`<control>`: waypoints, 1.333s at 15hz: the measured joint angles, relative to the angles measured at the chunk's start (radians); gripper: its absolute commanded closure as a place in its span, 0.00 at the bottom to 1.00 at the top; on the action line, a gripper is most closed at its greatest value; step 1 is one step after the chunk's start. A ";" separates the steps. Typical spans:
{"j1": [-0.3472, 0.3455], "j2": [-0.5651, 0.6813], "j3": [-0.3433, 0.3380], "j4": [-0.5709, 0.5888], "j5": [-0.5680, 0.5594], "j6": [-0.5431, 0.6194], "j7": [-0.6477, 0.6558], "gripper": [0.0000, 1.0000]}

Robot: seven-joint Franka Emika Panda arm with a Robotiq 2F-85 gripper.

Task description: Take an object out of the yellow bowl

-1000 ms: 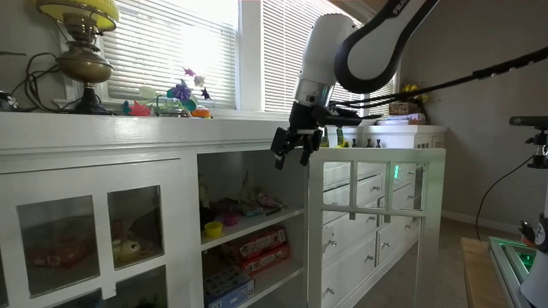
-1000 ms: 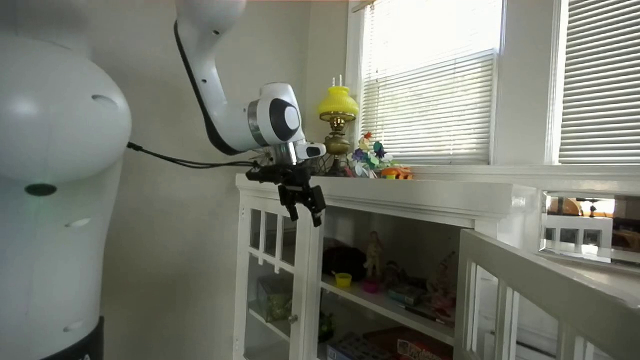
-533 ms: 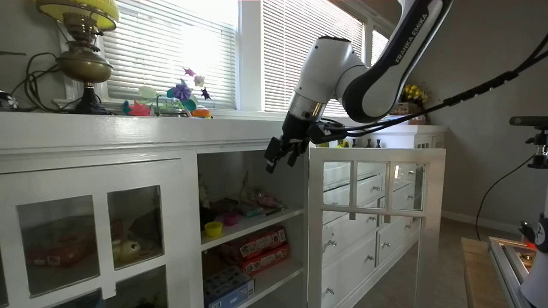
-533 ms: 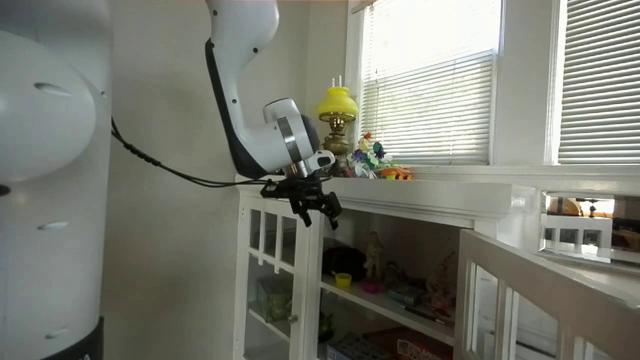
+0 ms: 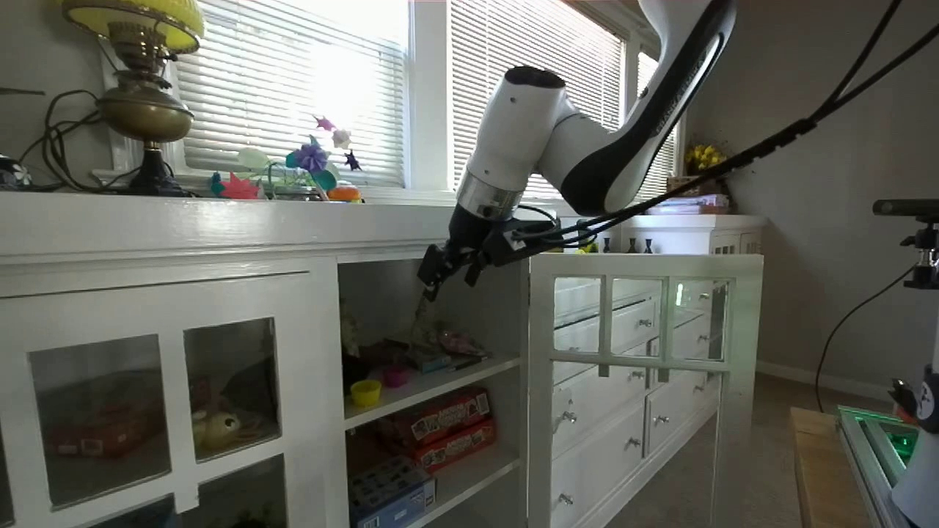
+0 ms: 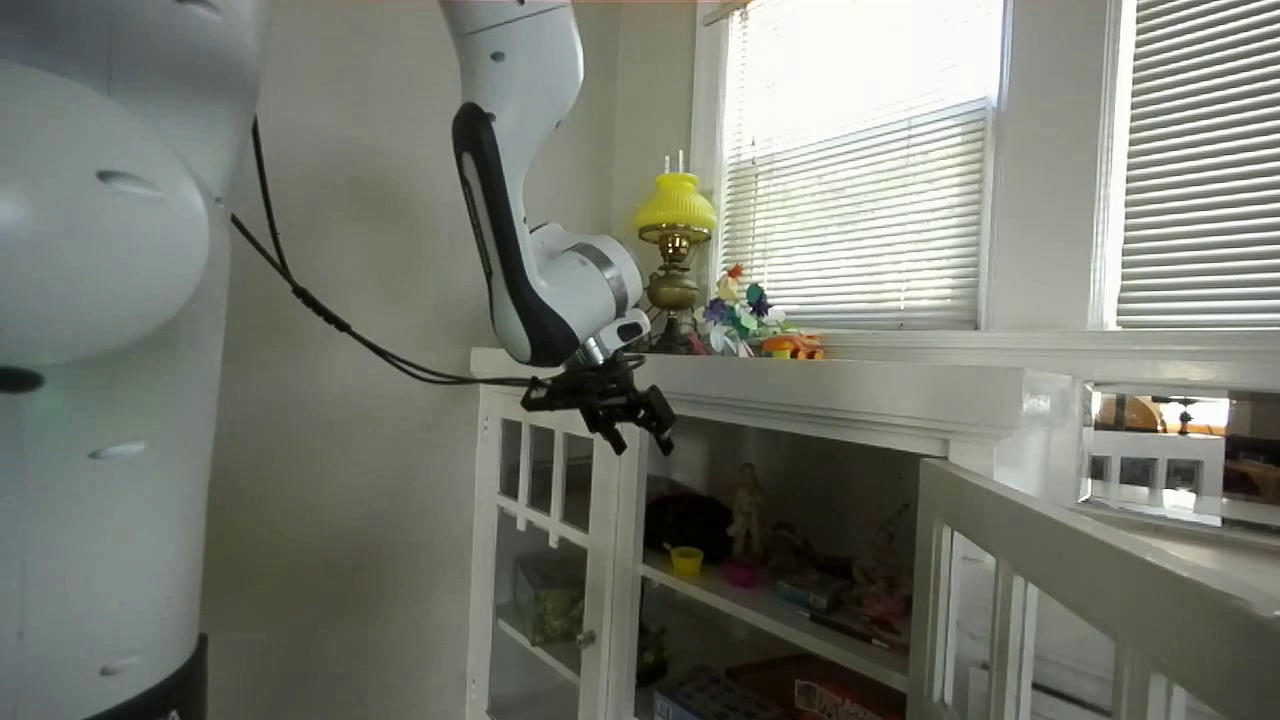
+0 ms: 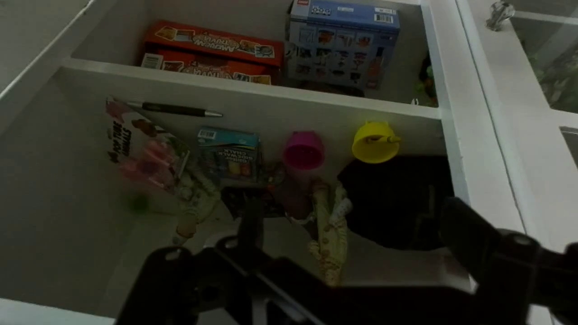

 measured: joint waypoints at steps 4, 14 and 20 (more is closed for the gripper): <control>0.011 0.050 -0.001 0.040 -0.020 -0.013 0.032 0.00; 0.048 0.240 -0.033 0.160 -0.209 -0.057 0.307 0.00; 0.093 0.423 -0.047 0.323 -0.430 -0.091 0.499 0.00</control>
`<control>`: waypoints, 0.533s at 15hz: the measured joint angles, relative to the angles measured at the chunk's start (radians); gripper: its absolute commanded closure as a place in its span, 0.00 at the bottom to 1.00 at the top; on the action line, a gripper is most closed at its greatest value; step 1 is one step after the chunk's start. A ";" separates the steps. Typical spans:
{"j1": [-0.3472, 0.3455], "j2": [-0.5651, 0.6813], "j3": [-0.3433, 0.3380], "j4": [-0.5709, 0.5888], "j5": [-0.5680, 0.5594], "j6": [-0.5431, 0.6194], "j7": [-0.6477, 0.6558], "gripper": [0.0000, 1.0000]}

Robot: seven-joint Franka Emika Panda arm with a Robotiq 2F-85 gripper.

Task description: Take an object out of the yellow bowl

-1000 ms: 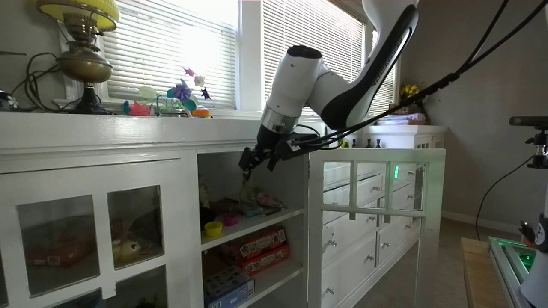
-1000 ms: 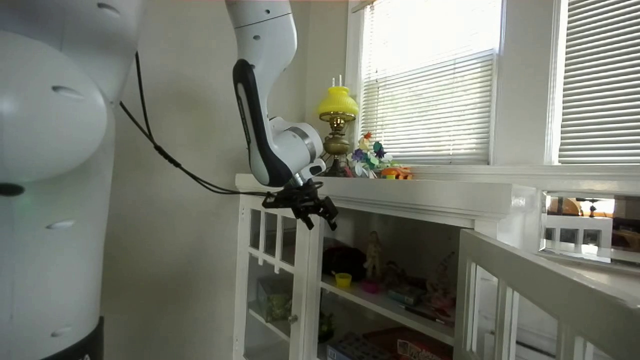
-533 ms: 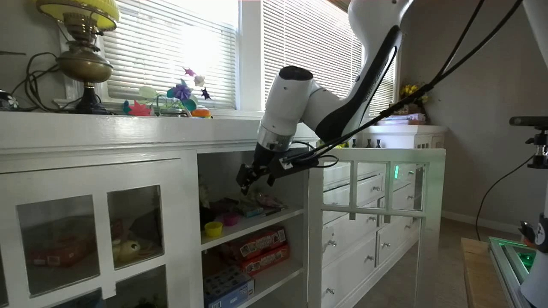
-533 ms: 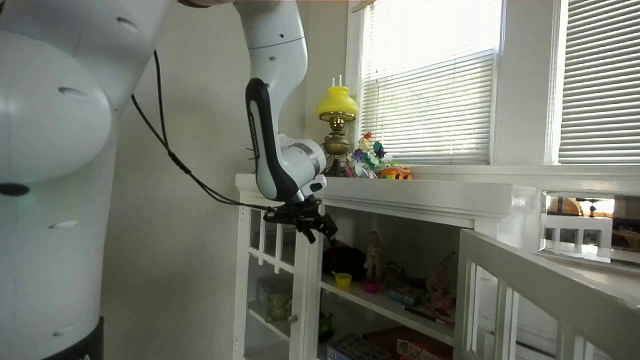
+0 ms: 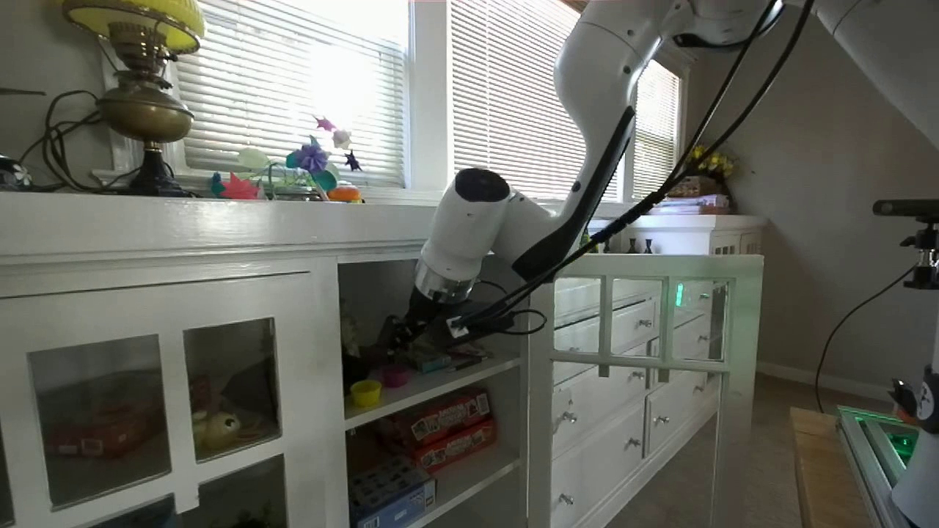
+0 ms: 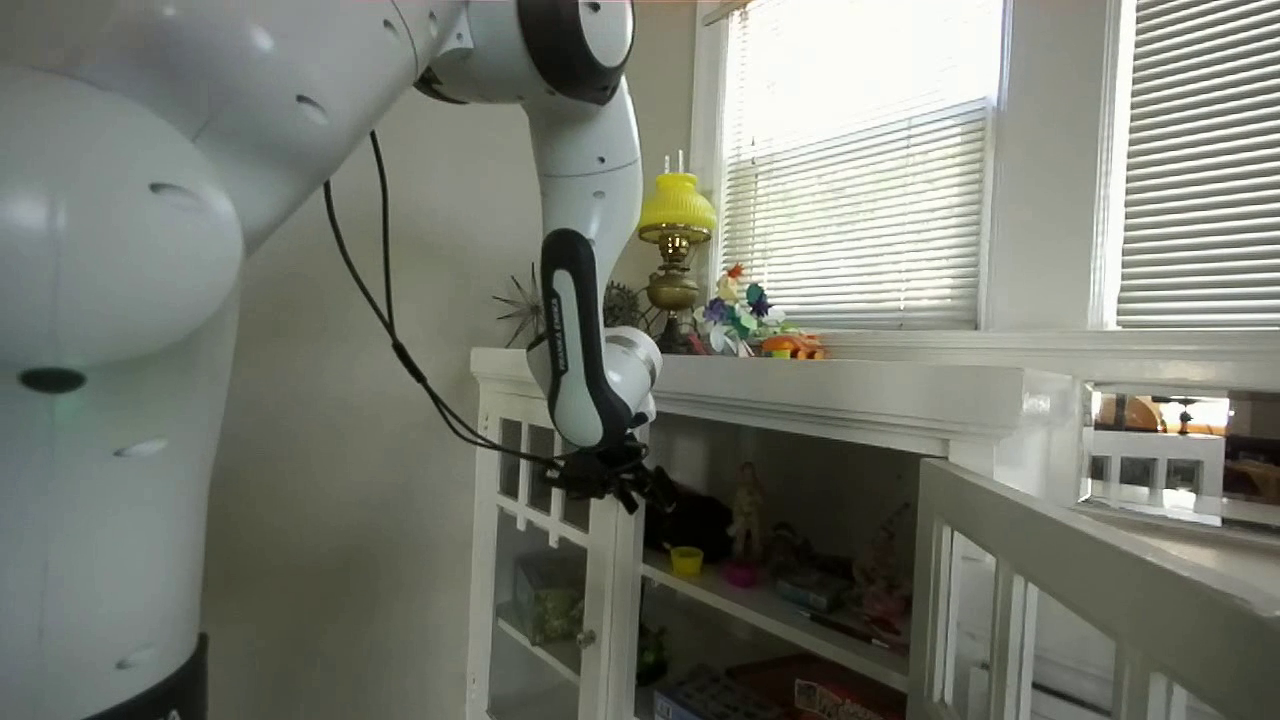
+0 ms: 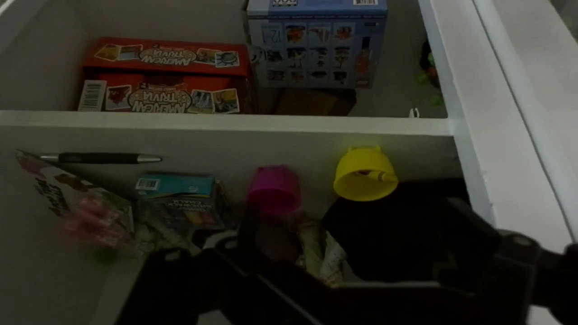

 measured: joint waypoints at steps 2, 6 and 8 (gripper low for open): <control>0.013 0.059 0.000 0.049 -0.046 -0.015 0.030 0.00; 0.030 0.155 0.000 0.146 -0.146 -0.031 0.094 0.00; 0.033 0.191 0.000 0.193 -0.195 -0.032 0.121 0.00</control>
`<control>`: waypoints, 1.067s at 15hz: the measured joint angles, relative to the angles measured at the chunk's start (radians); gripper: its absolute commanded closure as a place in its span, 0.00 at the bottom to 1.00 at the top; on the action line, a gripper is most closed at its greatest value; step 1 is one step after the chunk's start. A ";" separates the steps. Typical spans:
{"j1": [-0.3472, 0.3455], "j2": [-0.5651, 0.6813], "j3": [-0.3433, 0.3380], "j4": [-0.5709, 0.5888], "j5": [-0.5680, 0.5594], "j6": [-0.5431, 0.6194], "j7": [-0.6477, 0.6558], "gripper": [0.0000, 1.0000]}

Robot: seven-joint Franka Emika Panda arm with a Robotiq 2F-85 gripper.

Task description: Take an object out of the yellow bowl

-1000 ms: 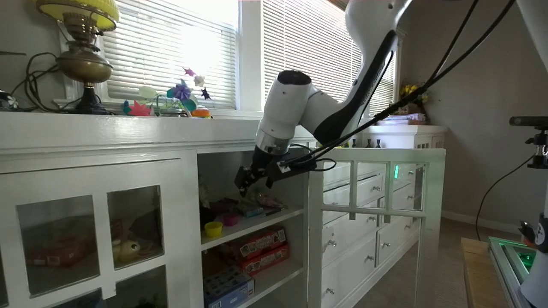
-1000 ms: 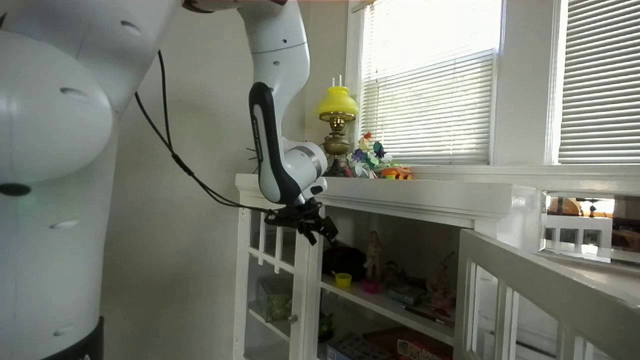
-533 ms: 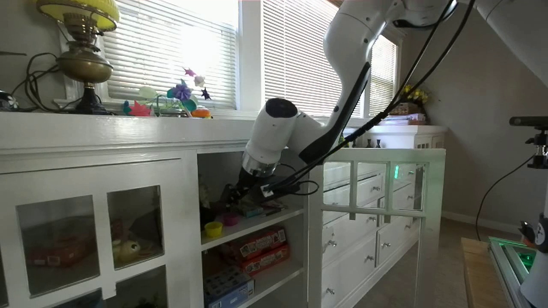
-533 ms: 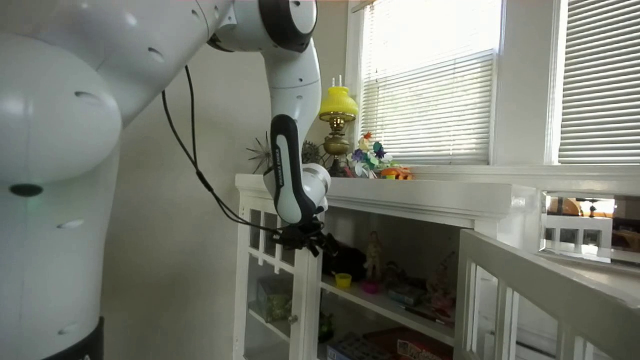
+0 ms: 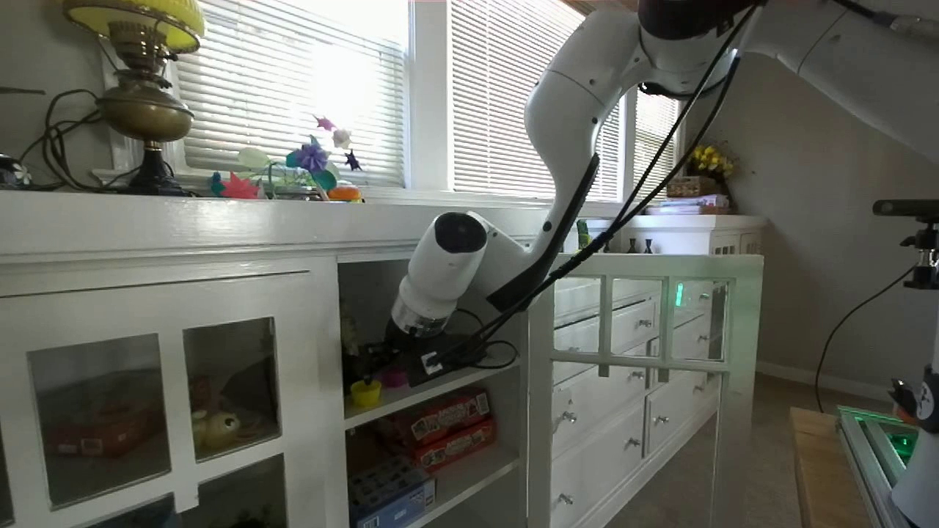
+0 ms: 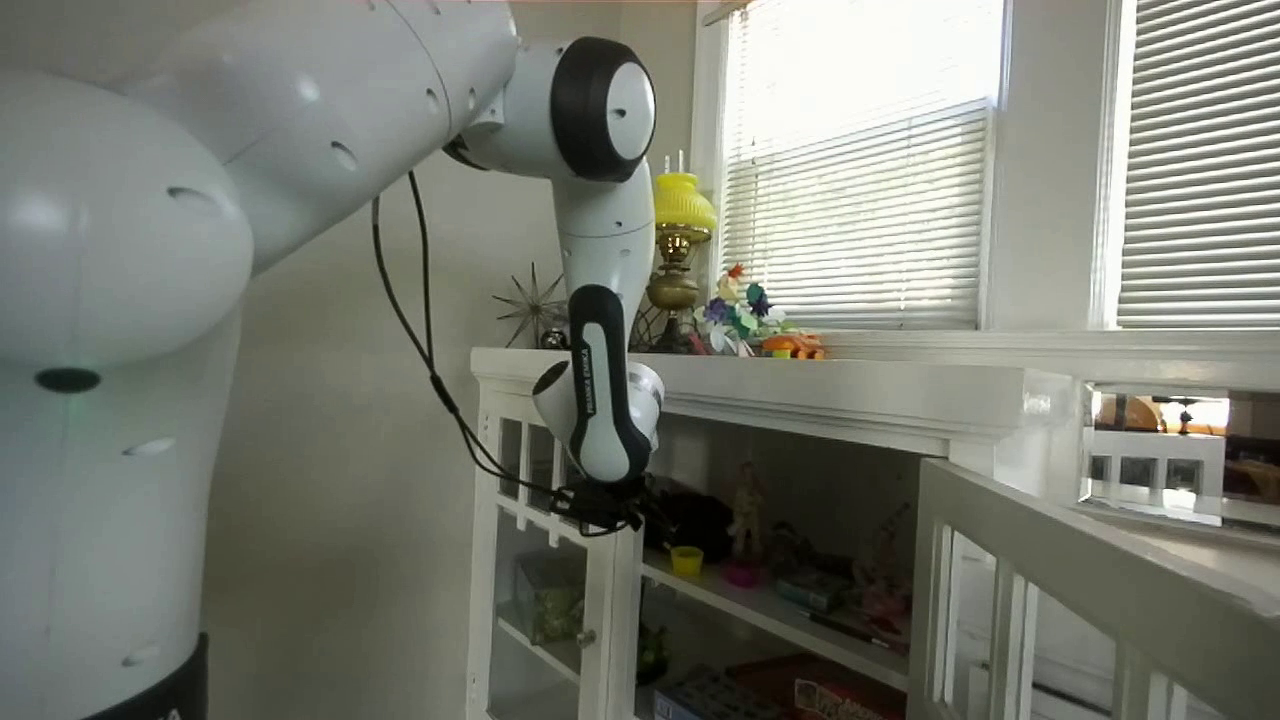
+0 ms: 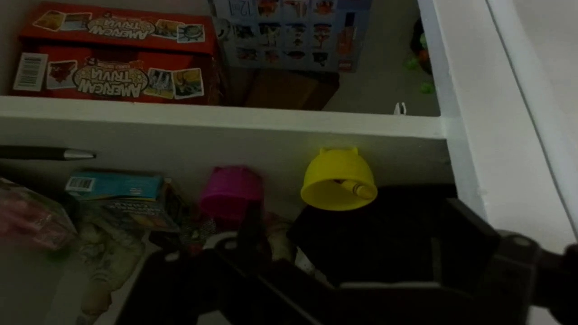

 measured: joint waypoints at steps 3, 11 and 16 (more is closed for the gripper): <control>0.001 0.043 0.000 0.059 -0.043 0.000 0.025 0.00; 0.006 0.122 0.000 0.146 -0.057 -0.001 0.029 0.28; 0.015 0.148 0.001 0.176 -0.057 -0.008 0.029 0.61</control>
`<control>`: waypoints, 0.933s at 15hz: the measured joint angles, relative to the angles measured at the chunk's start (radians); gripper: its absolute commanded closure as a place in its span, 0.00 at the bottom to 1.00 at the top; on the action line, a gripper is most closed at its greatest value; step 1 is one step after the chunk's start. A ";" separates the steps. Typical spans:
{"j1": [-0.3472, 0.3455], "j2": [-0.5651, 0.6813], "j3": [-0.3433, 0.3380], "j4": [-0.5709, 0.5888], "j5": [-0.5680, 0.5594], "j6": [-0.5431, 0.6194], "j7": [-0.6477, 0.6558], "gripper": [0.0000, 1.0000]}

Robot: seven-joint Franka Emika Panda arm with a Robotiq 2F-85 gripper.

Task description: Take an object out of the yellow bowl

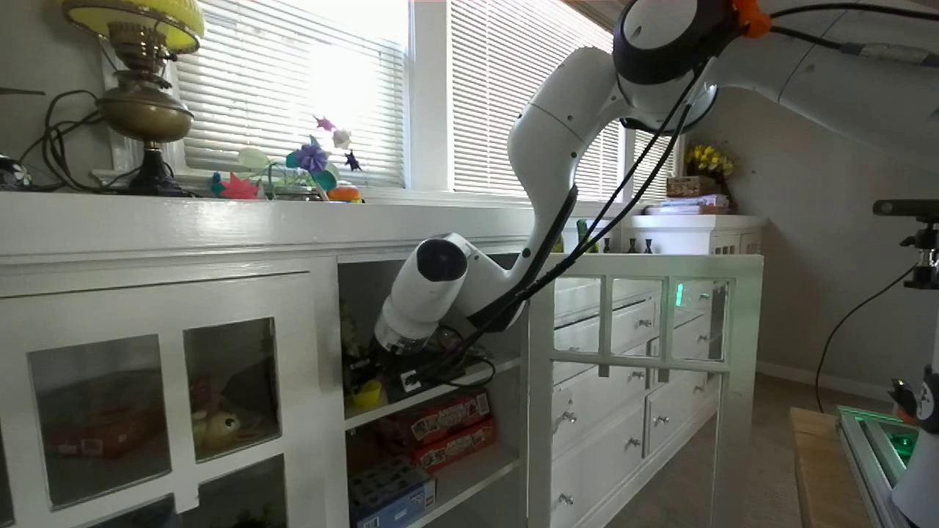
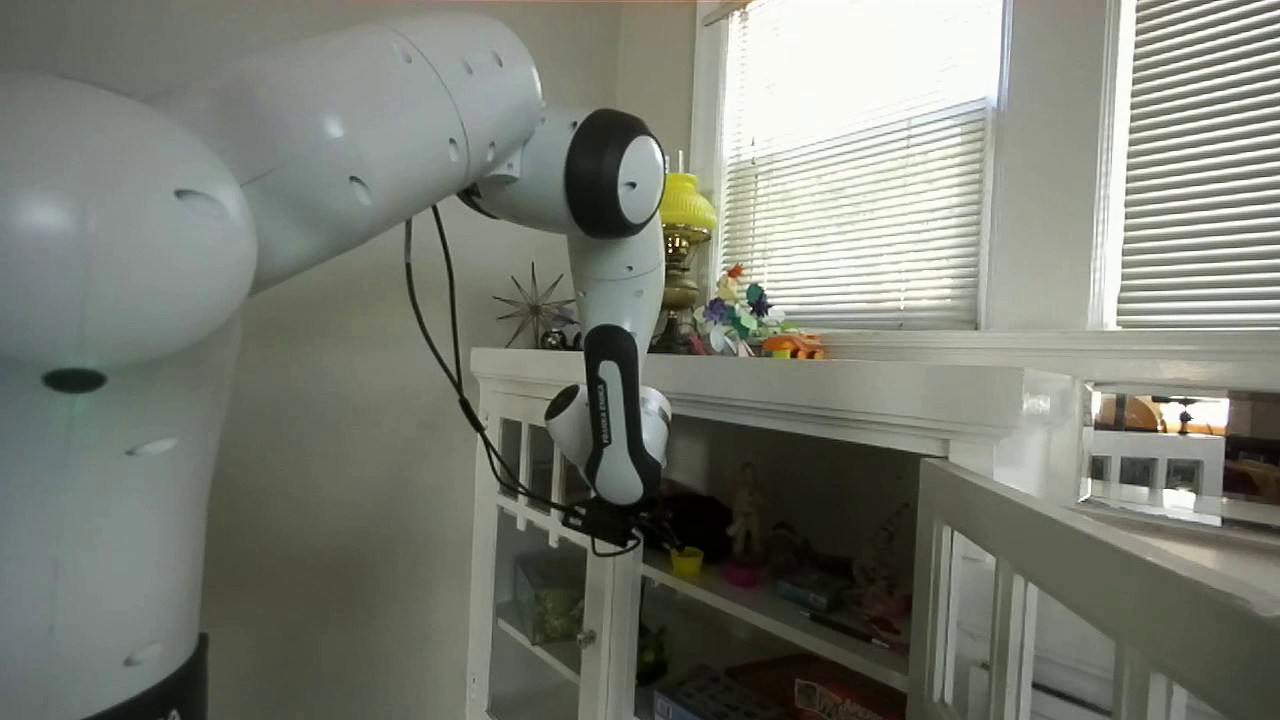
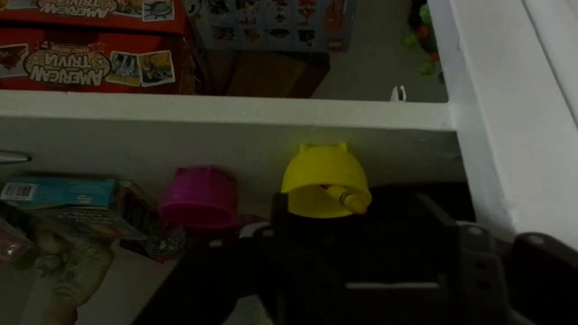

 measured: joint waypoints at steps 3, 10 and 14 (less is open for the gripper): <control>0.003 0.009 0.000 0.011 0.000 -0.005 0.000 0.81; 0.003 0.013 0.000 0.021 0.000 -0.014 0.000 0.97; 0.003 0.012 0.000 0.022 0.000 -0.030 0.000 0.97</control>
